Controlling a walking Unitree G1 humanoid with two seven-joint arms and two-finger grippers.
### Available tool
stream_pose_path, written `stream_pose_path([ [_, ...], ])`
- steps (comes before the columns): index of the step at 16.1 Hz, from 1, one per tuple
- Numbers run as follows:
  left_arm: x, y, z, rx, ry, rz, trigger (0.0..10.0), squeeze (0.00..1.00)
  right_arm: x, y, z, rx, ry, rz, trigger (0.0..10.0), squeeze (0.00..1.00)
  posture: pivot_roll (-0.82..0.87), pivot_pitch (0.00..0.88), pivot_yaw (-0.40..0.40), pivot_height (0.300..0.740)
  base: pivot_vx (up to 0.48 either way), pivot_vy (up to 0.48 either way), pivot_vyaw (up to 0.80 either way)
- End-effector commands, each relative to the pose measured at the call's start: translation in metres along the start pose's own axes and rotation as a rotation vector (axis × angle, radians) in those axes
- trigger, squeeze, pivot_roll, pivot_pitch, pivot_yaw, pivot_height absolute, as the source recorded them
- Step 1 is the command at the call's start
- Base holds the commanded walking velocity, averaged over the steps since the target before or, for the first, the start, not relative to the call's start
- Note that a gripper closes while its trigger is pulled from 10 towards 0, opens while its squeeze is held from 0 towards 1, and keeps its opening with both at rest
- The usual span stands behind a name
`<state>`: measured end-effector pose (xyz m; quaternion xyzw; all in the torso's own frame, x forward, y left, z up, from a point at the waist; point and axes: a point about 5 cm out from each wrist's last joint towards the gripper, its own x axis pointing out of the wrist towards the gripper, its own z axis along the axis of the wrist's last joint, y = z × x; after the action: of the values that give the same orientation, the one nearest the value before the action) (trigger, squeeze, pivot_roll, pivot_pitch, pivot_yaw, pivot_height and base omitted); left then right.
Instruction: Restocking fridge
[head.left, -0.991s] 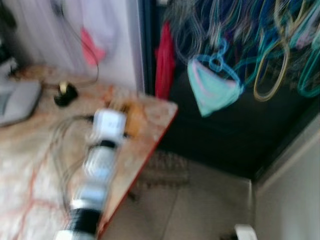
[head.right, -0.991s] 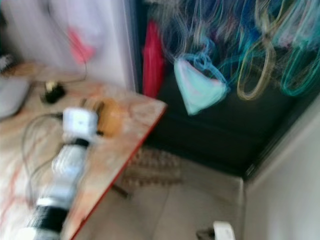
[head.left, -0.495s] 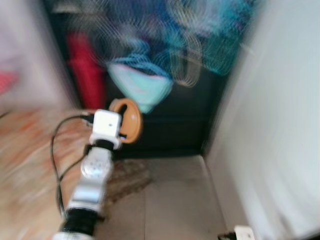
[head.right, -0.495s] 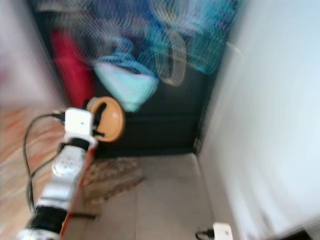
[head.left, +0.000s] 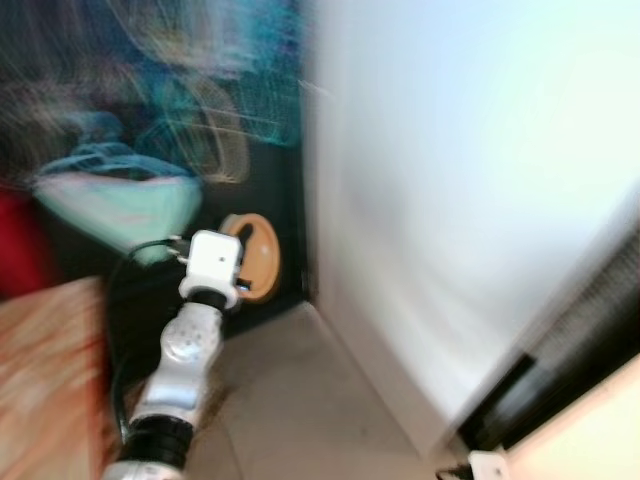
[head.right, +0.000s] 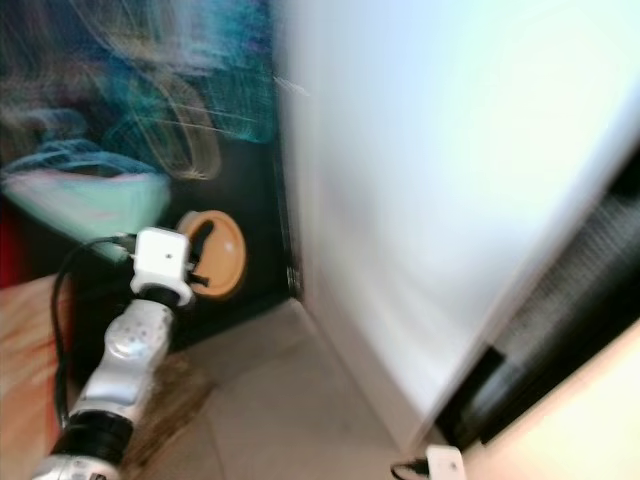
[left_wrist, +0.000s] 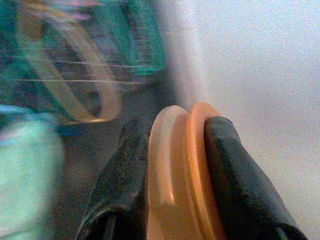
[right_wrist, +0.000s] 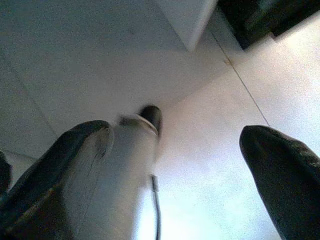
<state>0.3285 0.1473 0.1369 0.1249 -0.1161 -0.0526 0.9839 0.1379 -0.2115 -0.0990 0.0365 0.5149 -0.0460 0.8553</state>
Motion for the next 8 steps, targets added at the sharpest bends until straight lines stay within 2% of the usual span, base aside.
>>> stream_pose_path([
  [1, 0.0, 0.01, -0.004, 0.006, 0.008, 0.02, 10.0, 0.0, 0.001, 0.003, 0.005, 0.012, -0.02, 0.002, 10.0, 0.0, 0.05, 0.0, 0.037, 0.74, 0.0, 0.0, -0.79],
  [2, -0.006, 0.014, -0.022, -0.002, 0.079, 0.031, 10.0, 0.0, 0.001, 0.004, 0.004, 0.017, -0.019, 0.0, 10.0, 0.0, 0.04, 0.0, 0.046, 0.74, 0.0, 0.0, -0.79],
  [4, -0.022, 0.026, -0.066, -0.068, 0.287, 0.087, 10.0, 0.0, 0.001, 0.006, 0.004, 0.024, -0.021, 0.0, 10.0, 0.0, 0.03, 0.0, 0.058, 0.74, 0.0, 0.0, -0.79],
  [5, -0.039, 0.029, -0.092, -0.111, 0.435, 0.114, 10.0, 0.0, 0.001, 0.008, 0.004, 0.035, -0.031, -0.008, 10.0, 0.0, 0.02, 0.0, 0.064, 0.74, 0.0, 0.0, 0.0],
  [8, -0.062, 0.025, -0.121, -0.198, 0.631, 0.131, 10.0, 0.0, 0.002, 0.01, 0.003, 0.046, -0.034, -0.014, 10.0, 0.0, 0.0, 0.0, 0.074, 0.74, 0.0, 0.0, 0.0],
])
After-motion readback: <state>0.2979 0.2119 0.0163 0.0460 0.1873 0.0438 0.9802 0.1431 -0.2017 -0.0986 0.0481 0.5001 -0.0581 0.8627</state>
